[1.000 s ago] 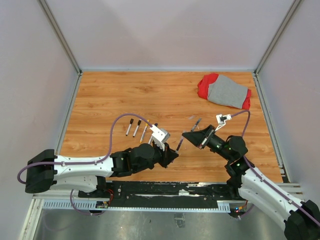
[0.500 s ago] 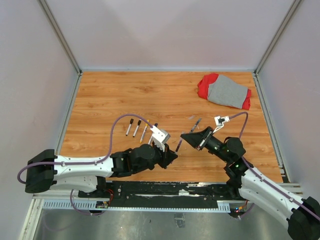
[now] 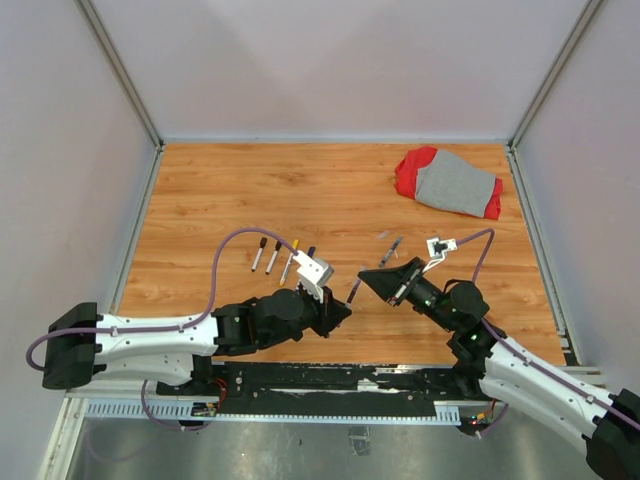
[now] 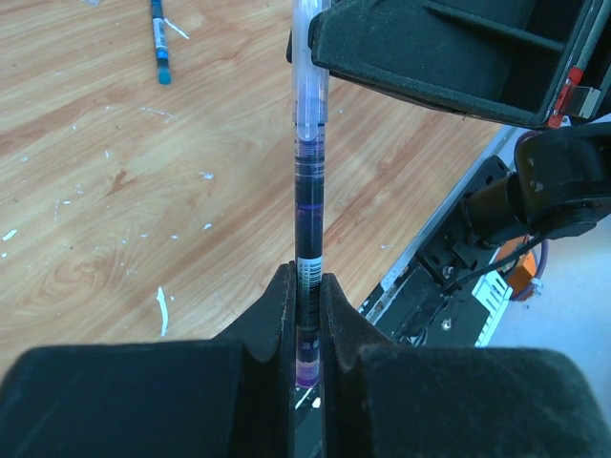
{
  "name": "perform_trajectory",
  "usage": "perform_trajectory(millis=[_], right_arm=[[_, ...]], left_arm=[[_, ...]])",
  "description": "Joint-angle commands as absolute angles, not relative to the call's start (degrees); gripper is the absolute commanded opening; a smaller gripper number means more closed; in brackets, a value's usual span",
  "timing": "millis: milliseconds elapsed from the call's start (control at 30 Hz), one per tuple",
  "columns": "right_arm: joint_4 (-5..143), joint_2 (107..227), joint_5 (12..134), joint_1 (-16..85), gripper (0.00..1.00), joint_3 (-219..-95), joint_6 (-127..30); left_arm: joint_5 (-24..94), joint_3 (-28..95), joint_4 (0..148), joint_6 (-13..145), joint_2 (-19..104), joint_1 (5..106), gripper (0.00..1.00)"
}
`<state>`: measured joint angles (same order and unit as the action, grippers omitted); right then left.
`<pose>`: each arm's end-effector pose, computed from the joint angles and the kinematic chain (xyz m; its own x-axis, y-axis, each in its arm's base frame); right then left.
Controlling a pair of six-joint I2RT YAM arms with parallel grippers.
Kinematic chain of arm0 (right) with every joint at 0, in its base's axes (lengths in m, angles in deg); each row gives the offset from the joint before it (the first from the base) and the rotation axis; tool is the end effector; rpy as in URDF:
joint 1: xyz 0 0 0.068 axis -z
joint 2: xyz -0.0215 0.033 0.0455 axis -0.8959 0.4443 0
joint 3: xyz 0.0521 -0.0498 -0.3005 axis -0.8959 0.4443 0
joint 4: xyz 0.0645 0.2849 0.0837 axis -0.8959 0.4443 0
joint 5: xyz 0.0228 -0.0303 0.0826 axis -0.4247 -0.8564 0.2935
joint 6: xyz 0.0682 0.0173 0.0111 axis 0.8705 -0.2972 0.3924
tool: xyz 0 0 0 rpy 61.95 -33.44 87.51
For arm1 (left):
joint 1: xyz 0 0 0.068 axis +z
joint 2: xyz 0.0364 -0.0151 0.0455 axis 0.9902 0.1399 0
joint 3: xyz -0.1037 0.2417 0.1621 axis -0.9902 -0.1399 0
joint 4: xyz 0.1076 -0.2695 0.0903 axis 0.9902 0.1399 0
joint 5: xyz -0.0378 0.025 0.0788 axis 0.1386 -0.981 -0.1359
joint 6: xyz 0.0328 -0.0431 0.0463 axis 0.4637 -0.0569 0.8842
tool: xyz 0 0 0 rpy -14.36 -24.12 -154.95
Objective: Insert the pens into the pen caps
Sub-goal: Insert the pen cap onto the pen.
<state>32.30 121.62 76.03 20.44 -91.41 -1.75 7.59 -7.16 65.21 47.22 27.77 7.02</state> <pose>0.1330 0.1392 0.2426 -0.5672 0.5548 -0.6087 -0.5810 0.2543 0.7732 0.0905 -0.2623 0.2479 -0.4930 -0.0240 -0.8697 0.6729 0.6231 -0.3987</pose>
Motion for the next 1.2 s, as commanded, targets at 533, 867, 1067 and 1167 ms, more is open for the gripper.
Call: perform_trajectory(millis=[533,867,1067,1167], right_arm=[[40.5,123.8,66.1,2.8,0.01,-88.2,-7.6],[41.3,125.8,57.4,-7.9,0.01,-84.8,-7.4],[39.3,128.3,55.0,-11.8,0.01,-85.4,-7.6],[41.2,125.8,53.4,-11.8,0.00,-86.9,-9.2]], left_arm=[[1.6,-4.8,59.3,47.1,24.1,6.9,0.01],[1.7,-3.8,59.1,47.5,23.5,6.9,0.00],[1.9,-3.4,59.2,47.8,23.8,6.9,0.00],[2.0,-4.0,59.4,47.3,23.8,6.9,0.00]])
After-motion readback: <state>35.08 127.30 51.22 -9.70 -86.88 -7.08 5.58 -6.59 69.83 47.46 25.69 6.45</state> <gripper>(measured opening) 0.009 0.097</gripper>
